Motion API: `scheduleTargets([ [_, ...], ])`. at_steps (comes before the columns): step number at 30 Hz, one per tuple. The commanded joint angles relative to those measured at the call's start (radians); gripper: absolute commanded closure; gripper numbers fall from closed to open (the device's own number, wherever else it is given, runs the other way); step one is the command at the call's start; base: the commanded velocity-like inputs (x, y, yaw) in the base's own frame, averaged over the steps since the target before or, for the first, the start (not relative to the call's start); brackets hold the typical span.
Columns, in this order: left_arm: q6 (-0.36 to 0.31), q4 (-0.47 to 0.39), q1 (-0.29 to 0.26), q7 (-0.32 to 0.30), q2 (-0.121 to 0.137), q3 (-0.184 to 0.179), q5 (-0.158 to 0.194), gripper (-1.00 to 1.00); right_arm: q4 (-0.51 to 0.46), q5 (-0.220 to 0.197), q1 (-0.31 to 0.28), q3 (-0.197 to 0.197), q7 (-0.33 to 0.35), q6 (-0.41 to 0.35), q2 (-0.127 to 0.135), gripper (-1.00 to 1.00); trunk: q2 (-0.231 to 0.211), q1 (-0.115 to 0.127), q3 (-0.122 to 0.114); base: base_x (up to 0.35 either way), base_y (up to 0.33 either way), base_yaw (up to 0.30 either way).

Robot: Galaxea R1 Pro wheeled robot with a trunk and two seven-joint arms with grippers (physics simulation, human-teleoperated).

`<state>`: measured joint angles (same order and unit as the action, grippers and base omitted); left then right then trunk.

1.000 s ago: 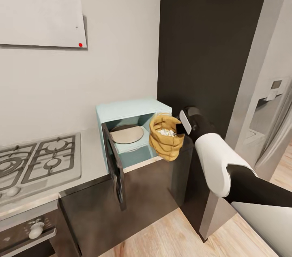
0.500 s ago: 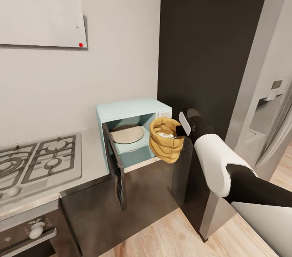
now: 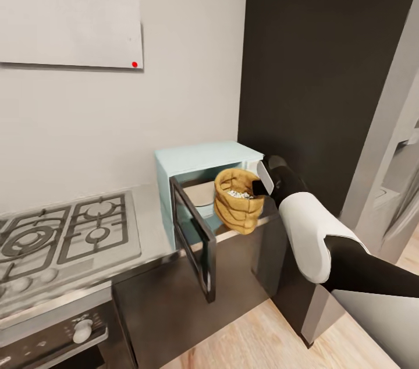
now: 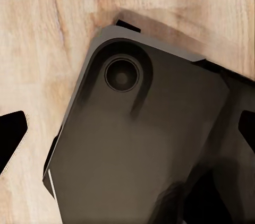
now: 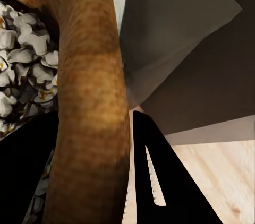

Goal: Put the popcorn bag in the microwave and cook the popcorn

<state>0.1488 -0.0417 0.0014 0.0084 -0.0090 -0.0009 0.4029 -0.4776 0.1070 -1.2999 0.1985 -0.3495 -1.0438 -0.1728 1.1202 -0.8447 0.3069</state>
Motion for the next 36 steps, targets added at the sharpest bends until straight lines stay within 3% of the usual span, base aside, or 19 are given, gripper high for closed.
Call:
scheduleTargets([
  [1,0.002,-0.001,0.0,0.001,0.0,-0.001,0.004,-1.0,-0.001,0.01,-0.001,0.008,0.003,-0.003,-0.002,1.0,0.001,0.0,0.001,0.0,0.19,0.0],
  [9,0.002,-0.001,0.0,0.001,0.0,-0.001,0.004,-1.0,-0.001,0.008,-0.001,0.008,0.003,-0.003,-0.002,1.0,0.001,0.0,0.001,0.0,0.142,0.0],
  [36,0.002,-0.001,0.0,0.001,0.001,0.002,0.004,-1.0,0.067,0.01,-0.001,0.009,0.001,-0.003,-0.002,1.0,0.001,0.0,0.001,0.004,0.002,0.0],
])
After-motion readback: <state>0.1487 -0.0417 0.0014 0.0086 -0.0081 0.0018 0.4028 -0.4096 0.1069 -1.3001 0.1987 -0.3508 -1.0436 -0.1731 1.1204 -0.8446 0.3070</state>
